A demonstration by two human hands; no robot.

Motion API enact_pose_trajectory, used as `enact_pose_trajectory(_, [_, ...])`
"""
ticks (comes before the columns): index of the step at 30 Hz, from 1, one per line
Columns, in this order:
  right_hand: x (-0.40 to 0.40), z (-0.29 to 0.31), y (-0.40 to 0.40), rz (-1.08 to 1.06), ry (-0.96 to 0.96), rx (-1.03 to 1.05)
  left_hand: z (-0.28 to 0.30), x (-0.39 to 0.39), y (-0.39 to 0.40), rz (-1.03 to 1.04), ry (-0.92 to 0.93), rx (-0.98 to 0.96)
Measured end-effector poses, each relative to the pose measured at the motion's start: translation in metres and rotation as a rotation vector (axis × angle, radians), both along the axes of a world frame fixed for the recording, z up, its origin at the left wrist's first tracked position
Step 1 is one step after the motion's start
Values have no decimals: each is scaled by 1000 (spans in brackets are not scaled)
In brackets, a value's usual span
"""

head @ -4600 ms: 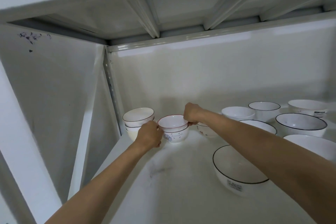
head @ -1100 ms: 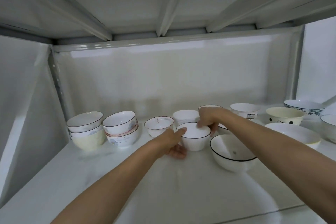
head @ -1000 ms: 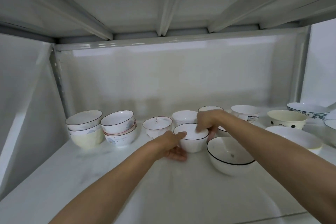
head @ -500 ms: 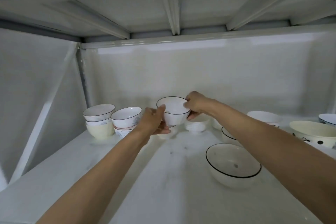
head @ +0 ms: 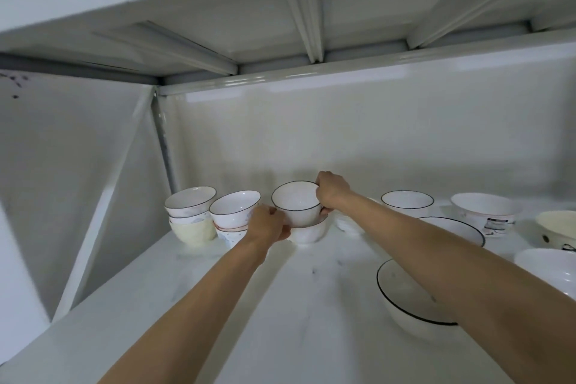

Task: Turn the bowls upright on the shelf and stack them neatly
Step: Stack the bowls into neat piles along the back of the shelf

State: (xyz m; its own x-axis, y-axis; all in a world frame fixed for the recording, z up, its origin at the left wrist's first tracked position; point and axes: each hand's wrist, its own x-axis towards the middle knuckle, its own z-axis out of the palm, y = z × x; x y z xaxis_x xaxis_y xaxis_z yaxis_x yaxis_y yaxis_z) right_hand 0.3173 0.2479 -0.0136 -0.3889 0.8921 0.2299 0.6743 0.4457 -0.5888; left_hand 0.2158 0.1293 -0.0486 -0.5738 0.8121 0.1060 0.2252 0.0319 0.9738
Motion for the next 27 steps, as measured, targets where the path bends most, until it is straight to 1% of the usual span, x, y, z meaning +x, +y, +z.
enact_pose_trajectory(6, [-6,-5,2,-24,-100,39,-10,-9,6,-26,108,-129])
enact_pose_trajectory(10, [-8,-11,4,-43,-147,57,-16,-16,12,-42,206,-174])
enact_pose_trajectory(12, [-8,-14,4,-55,-168,65,-18,-19,14,-40,294,-182])
enact_pose_trajectory(18, [-5,-16,3,-79,-226,36,-23,-24,17,-51,655,-218])
enact_pose_trajectory(20, [-4,-16,1,-85,-217,26,-23,-23,14,-71,689,-229])
enact_pose_trajectory(23, [0,-14,-1,-66,-178,28,-14,-22,6,-64,656,-270])
enact_pose_trajectory(24, [3,-13,1,-65,-154,40,-11,-21,5,-25,688,-273])
enact_pose_trajectory(25, [6,-11,1,-71,-138,61,-7,-19,3,0,758,-258])
enact_pose_trajectory(26, [11,-9,1,-70,-124,86,-3,-13,0,-10,809,-229])
enact_pose_trajectory(27, [18,-5,-2,-62,-118,99,0,-5,-4,-72,808,-200])
